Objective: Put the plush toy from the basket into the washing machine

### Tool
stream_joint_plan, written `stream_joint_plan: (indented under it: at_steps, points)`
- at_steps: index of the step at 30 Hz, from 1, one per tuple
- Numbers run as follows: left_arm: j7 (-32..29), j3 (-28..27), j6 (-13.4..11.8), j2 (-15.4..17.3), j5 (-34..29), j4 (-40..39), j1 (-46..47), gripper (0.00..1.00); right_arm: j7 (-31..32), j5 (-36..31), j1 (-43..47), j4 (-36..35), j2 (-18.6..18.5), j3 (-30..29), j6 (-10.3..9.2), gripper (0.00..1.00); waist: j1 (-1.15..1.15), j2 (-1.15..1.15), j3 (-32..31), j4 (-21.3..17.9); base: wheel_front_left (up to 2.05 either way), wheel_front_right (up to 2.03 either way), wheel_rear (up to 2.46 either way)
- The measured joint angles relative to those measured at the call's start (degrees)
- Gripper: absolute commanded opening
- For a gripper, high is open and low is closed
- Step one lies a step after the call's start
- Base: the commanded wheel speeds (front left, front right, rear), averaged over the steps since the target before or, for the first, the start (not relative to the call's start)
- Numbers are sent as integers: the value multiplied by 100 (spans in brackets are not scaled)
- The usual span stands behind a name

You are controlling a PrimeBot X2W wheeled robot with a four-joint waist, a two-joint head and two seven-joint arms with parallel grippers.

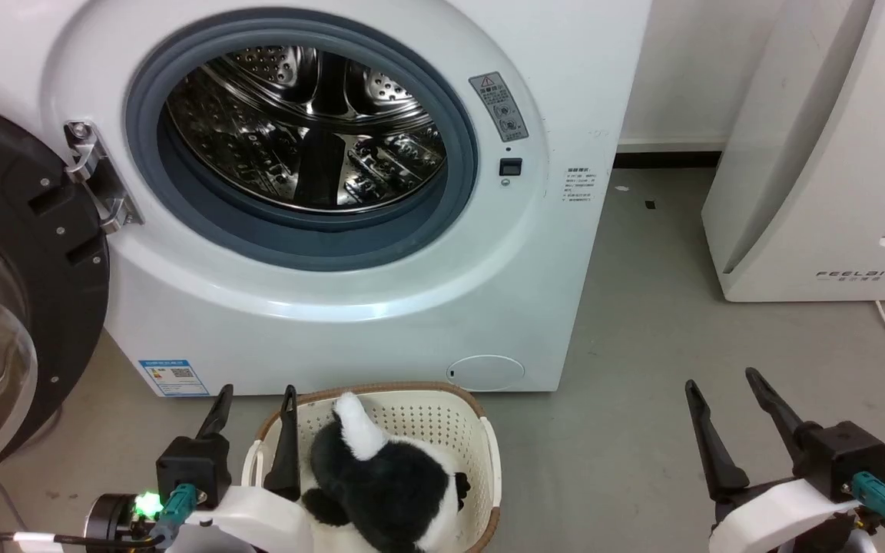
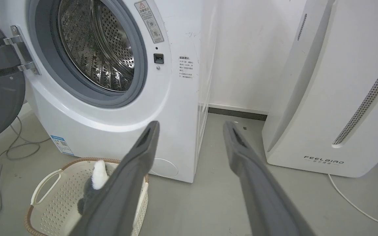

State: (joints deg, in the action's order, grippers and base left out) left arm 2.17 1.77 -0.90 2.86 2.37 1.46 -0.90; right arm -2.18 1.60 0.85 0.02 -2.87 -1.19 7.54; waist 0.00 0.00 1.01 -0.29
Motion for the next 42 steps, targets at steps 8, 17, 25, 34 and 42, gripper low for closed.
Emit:
stream_joint_plan:
  at_steps: [8, 17, 25, 34, 42]
  points:
    - [101, 103, -2, 0, 102, 136, 8, 100, -107, 52, -1, -43, 0, 24, 0, 100, 0, 0, 143, -37, 0, 0, 0]
    - [201, 165, -16, 0, 242, 424, 213, 100, -200, 108, -5, -121, 0, 21, 0, 100, 0, 0, 406, -99, 0, 0, 0]
    - [301, 196, -15, -1, 336, 791, 444, 100, -304, 193, -86, -162, 0, -12, 0, 100, 0, 0, 694, -164, 0, 0, 0]
    - [404, 198, 14, 3, 439, 1470, 856, 100, -406, 194, -226, -234, 0, 0, 0, 100, 1, 0, 1075, -266, 0, 0, 0]
    - [501, 200, 63, 73, 563, 2236, 1310, 100, -503, 258, -293, -291, 0, 32, 0, 100, 1, 0, 1426, -400, 0, 0, 0]
